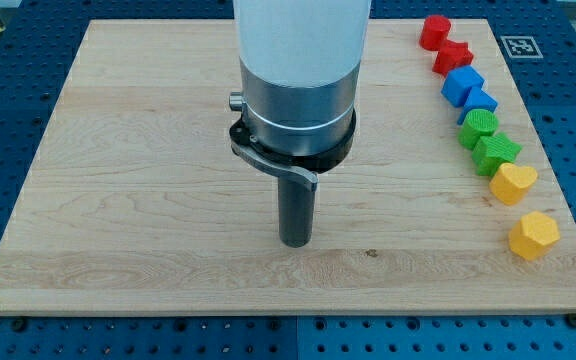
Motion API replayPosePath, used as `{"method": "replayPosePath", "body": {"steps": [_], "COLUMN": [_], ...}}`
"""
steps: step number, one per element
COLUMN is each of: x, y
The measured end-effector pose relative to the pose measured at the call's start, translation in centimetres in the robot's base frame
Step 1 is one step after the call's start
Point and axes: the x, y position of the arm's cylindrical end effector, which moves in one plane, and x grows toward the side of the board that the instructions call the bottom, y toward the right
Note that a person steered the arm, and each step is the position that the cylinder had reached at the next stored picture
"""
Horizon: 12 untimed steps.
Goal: Push the green star parallel to the yellow hexagon
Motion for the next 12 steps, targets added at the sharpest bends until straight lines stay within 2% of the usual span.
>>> {"method": "replayPosePath", "body": {"steps": [2,4,5,7,9,10,12], "x": [0.3,2.5,5.1,5.4,5.8,4.9,-2.6], "y": [2.2,12.0,17.1,17.9,25.5,28.4,31.5]}}
